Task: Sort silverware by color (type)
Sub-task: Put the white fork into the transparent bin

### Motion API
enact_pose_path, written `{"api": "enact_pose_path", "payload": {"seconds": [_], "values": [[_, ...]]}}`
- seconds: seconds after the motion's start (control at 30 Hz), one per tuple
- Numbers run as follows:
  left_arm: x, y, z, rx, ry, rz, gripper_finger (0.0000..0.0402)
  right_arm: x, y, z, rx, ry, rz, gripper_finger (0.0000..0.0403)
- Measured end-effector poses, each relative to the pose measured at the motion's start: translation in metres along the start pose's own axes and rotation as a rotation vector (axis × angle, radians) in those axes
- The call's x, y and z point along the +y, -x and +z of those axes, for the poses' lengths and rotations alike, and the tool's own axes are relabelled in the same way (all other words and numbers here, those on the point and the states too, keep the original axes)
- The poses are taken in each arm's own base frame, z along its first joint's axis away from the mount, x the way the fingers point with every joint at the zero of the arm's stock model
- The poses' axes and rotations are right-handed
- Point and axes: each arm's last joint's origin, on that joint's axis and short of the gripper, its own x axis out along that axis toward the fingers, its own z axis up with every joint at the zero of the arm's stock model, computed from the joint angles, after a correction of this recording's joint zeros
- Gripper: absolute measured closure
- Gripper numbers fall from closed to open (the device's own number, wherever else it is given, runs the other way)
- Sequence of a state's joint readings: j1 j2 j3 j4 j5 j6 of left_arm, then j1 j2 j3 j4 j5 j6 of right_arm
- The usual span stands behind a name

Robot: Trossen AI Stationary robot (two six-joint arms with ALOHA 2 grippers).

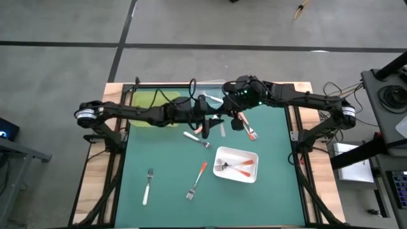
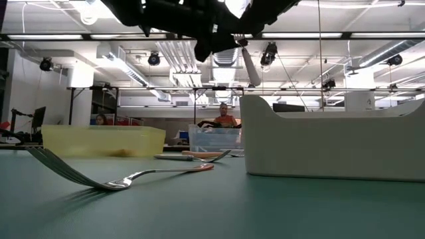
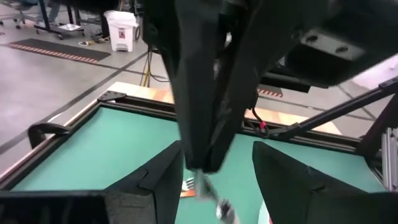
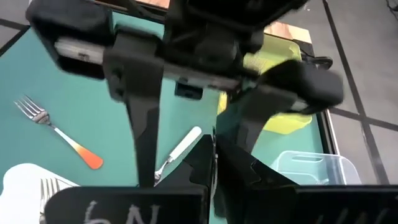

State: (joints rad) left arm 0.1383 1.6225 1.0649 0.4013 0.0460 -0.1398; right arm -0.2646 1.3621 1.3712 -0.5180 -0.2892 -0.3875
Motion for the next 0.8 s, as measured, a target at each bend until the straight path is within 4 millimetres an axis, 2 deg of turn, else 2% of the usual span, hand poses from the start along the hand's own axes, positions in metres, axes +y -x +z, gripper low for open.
{"api": "enact_pose_path", "payload": {"seconds": [0.1,0.17,0.23,0.33,0.37,0.67,0.8], "values": [[0.0004,-0.0023,-0.0019,-0.007,0.003,-0.001,0.0243,-0.0001,0.0000,0.0001,-0.001,0.000,-0.001,0.0394],[0.0005,-0.0023,-0.0015,-0.010,0.009,-0.001,0.0266,-0.0001,0.0000,0.0001,-0.001,0.000,-0.001,0.0394],[0.0008,-0.0023,-0.0015,-0.011,0.023,0.000,0.0301,0.0000,0.0000,0.0000,0.000,-0.001,0.000,0.0394],[0.0011,-0.0023,-0.0014,-0.011,0.030,0.003,0.0377,0.0003,0.0001,0.0002,-0.003,-0.001,0.006,0.0394],[0.0011,-0.0023,-0.0013,-0.012,0.031,0.003,0.0388,0.0004,0.0001,0.0002,-0.003,-0.001,0.007,0.0394],[0.0013,-0.0023,0.0006,-0.033,0.024,0.015,0.0400,-0.0004,0.0008,0.0016,-0.015,-0.024,-0.006,0.0392],[0.0011,-0.0023,0.0006,-0.034,0.023,0.015,0.0400,-0.0004,0.0015,0.0020,-0.017,-0.033,-0.008,0.0370]]}}
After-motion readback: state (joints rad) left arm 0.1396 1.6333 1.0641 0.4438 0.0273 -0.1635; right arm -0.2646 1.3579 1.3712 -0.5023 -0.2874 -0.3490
